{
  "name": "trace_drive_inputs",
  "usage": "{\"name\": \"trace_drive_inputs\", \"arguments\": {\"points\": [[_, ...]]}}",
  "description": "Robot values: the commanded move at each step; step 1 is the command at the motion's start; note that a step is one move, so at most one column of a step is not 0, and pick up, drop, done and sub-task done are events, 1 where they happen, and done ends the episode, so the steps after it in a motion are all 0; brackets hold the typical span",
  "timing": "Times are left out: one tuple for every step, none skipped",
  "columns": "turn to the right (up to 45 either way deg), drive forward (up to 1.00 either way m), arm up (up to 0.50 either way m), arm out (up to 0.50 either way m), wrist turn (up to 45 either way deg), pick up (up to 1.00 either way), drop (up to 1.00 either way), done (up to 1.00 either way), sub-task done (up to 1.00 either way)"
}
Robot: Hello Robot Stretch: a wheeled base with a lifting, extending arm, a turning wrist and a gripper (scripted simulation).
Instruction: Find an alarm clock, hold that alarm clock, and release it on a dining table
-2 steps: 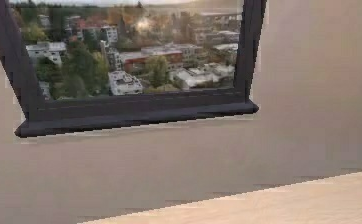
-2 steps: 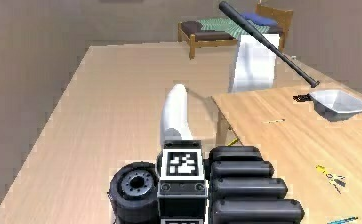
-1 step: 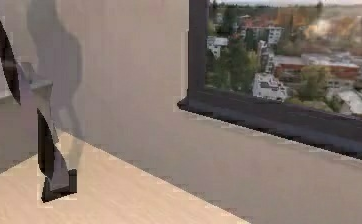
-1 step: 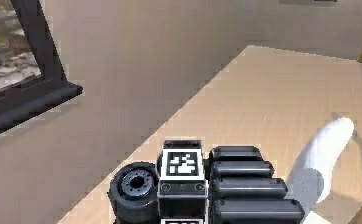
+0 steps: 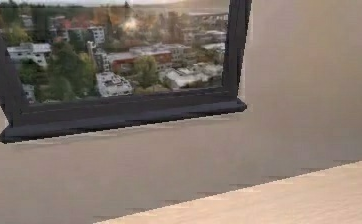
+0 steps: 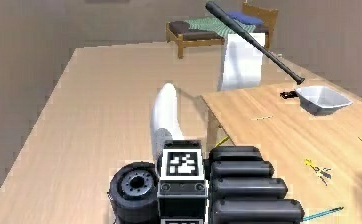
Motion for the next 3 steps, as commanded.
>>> {"name": "trace_drive_inputs", "arguments": {"points": [[45.0,0.0,0.0,0.0,0.0,0.0,0.0,0.0,0.0],[24.0,0.0,0.0,0.0,0.0,0.0,0.0,0.0,0.0],[0.0,0.0,0.0,0.48,0.0,0.0,0.0,0.0,0.0]]}}
